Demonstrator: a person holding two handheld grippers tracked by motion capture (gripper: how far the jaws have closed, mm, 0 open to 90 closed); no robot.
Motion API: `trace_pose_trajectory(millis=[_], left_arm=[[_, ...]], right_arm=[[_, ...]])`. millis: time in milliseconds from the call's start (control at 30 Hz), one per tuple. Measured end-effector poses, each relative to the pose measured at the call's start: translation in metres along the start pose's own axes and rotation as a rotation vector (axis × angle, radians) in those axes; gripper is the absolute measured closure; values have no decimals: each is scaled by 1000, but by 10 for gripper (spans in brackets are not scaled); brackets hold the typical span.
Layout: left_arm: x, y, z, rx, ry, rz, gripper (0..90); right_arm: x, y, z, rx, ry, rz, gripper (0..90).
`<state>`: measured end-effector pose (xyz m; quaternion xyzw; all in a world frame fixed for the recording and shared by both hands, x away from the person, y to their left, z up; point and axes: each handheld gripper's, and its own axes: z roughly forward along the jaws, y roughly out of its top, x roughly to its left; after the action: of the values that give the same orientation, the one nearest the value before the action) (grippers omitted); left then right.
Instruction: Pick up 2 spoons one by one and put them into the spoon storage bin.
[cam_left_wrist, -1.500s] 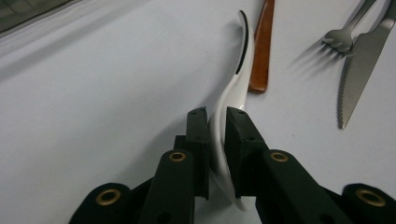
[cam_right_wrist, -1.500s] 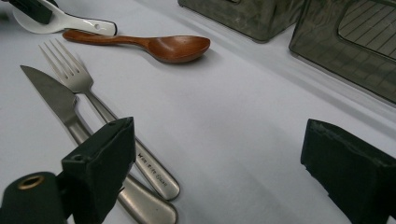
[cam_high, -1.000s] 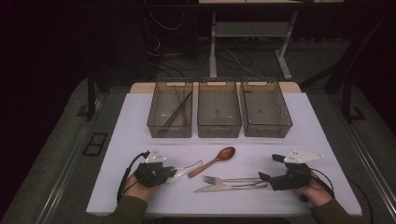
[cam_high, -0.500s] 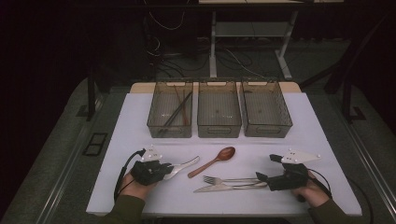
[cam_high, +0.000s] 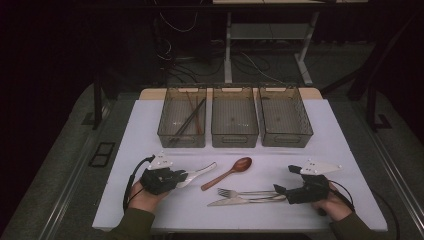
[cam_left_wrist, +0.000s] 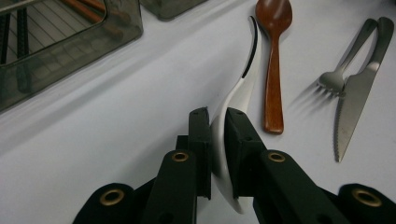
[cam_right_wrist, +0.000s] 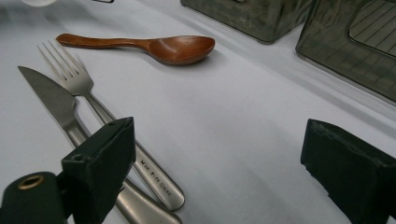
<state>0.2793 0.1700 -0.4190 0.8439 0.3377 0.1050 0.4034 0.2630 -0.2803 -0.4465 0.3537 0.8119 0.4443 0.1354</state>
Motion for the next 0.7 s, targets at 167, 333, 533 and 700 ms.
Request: trace_pose_trajectory(millis=[167, 333, 533, 700], left_arm=[[2, 2, 1, -12, -6, -8, 807], [2, 8, 2, -25, -14, -3, 807], [4, 14, 3, -48, -23, -3, 807], [5, 18, 4, -76, -47, -17, 806]], right_arm=[[0, 0, 0, 1, -2, 1, 101], [0, 0, 0, 0, 0, -3, 101], [-1, 0, 0, 0, -2, 3, 101], [-1, 0, 1, 3, -4, 2, 101]])
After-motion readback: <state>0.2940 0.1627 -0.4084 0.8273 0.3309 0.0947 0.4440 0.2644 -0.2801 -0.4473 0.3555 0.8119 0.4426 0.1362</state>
